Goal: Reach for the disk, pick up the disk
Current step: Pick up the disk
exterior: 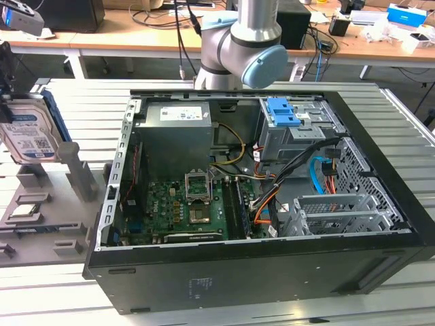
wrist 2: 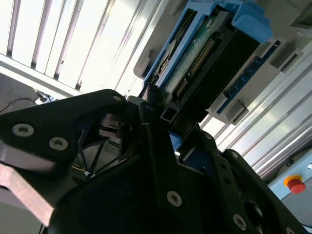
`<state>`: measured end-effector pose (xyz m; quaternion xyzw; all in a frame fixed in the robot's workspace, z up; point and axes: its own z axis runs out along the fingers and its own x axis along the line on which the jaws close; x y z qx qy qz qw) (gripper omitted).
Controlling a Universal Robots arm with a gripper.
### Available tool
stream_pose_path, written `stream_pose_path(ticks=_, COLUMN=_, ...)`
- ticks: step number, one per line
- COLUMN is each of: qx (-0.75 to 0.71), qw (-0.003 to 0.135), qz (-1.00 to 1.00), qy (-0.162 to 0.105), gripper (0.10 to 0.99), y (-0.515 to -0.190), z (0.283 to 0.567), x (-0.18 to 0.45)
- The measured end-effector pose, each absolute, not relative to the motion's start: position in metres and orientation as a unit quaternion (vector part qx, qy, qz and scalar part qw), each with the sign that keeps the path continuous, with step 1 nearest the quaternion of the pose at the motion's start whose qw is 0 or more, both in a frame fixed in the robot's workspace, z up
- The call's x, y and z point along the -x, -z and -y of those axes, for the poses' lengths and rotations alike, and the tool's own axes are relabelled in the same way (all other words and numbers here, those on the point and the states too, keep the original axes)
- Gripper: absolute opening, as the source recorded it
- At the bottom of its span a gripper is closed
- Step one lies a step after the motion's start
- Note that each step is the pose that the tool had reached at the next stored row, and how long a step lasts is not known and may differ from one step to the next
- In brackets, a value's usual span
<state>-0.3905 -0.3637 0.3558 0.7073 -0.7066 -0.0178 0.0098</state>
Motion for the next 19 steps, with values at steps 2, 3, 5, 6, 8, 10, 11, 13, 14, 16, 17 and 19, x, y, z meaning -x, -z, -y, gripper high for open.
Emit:
stream_pose_path(ticks=2, qx=-0.707, qw=0.01, qz=0.707, qy=0.018, gripper=0.365, y=-0.361, z=0.364, x=0.39)
stream_pose_path(ticks=3, qx=-0.707, qw=0.01, qz=0.707, qy=0.018, gripper=0.365, y=-0.362, z=0.364, x=0.39)
stream_pose_path(ticks=5, qx=-0.707, qw=0.01, qz=0.707, qy=0.018, gripper=0.365, y=-0.364, z=0.364, x=0.39)
stream_pose_path(ticks=6, qx=-0.707, qw=0.01, qz=0.707, qy=0.018, gripper=0.365, y=-0.365, z=0.364, x=0.39)
stream_pose_path(ticks=8, qx=-0.707, qw=0.01, qz=0.707, qy=0.018, gripper=0.365, y=-0.371, z=0.364, x=0.39)
stream_pose_path(ticks=10, qx=-0.707, qw=0.01, qz=0.707, qy=0.018, gripper=0.365, y=-0.376, z=0.364, x=0.39)
stream_pose_path(ticks=11, qx=-0.707, qw=0.01, qz=0.707, qy=0.018, gripper=0.365, y=-0.378, z=0.364, x=0.39)
stream_pose_path(ticks=13, qx=-0.707, qw=0.01, qz=0.707, qy=0.018, gripper=0.365, y=-0.382, z=0.364, x=0.39)
stream_pose_path(ticks=14, qx=-0.707, qw=0.01, qz=0.707, qy=0.018, gripper=0.365, y=-0.382, z=0.364, x=0.39)
stream_pose_path(ticks=16, qx=-0.707, qw=0.01, qz=0.707, qy=0.018, gripper=0.365, y=-0.383, z=0.364, x=0.39)
stream_pose_path(ticks=17, qx=-0.707, qw=0.01, qz=0.707, qy=0.018, gripper=0.365, y=-0.384, z=0.364, x=0.39)
stream_pose_path(ticks=19, qx=-0.707, qw=0.01, qz=0.707, qy=0.018, gripper=0.365, y=-0.386, z=0.364, x=0.389)
